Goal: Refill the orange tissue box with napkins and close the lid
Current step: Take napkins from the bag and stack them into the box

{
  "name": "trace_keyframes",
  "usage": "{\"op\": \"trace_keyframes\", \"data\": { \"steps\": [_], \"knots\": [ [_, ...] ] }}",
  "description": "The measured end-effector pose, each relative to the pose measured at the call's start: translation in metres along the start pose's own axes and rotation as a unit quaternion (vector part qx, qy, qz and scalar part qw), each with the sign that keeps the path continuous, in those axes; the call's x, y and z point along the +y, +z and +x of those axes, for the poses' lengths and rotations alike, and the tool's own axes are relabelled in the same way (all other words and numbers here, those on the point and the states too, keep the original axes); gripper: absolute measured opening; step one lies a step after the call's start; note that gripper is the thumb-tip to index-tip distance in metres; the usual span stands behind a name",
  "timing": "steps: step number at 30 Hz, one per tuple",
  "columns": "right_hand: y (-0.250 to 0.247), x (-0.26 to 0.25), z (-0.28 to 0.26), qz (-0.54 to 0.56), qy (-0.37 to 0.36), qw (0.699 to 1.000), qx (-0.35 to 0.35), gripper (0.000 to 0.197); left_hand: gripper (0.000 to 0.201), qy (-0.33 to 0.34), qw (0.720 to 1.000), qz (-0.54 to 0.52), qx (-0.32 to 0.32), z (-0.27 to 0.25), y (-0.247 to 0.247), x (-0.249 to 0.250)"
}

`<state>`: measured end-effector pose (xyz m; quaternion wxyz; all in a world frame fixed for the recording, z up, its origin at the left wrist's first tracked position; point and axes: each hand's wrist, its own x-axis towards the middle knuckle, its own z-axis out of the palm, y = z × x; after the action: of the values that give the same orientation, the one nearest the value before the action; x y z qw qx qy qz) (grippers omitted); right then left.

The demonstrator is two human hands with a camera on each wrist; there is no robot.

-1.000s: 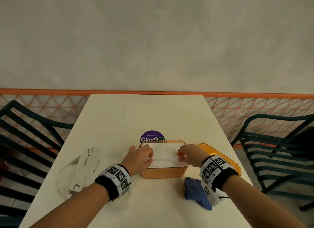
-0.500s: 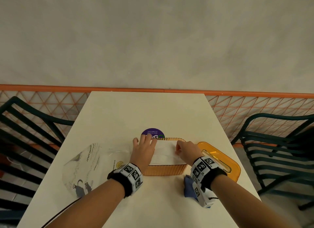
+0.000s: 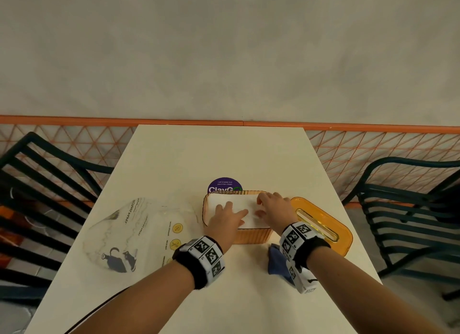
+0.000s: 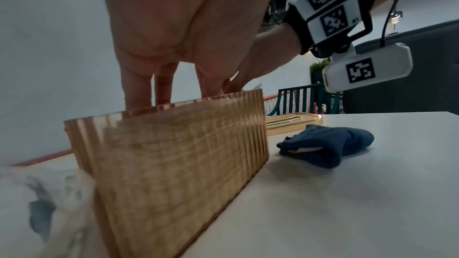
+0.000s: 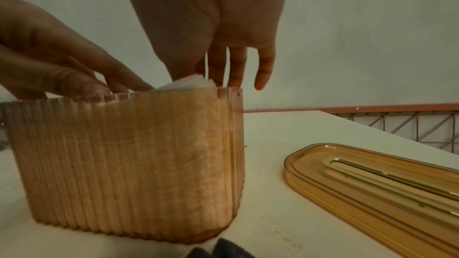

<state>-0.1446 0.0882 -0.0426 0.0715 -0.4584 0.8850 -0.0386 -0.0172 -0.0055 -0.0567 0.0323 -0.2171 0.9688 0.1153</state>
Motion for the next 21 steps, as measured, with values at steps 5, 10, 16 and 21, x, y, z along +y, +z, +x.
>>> {"op": "trace_keyframes", "data": {
  "steps": [5,10,16,21],
  "knots": [
    [-0.001,0.039,-0.012,0.095,0.015,0.989,0.115,0.031,0.041,-0.019,1.0,0.01,-0.012,0.0,0.004,0.006],
    [0.012,0.107,-0.035,0.11,0.15,0.982,0.025,0.059,0.041,-0.029,0.999,0.022,-0.034,0.004,0.004,0.007],
    [0.038,0.145,-0.035,-0.005,0.234,0.952,-0.199,0.122,0.042,-0.03,0.999,0.026,-0.037,0.004,0.003,0.007],
    [0.038,0.148,-0.031,-0.025,0.223,0.953,-0.205,0.126,0.042,-0.041,0.998,0.026,-0.038,0.006,0.004,0.007]
  ]
}}
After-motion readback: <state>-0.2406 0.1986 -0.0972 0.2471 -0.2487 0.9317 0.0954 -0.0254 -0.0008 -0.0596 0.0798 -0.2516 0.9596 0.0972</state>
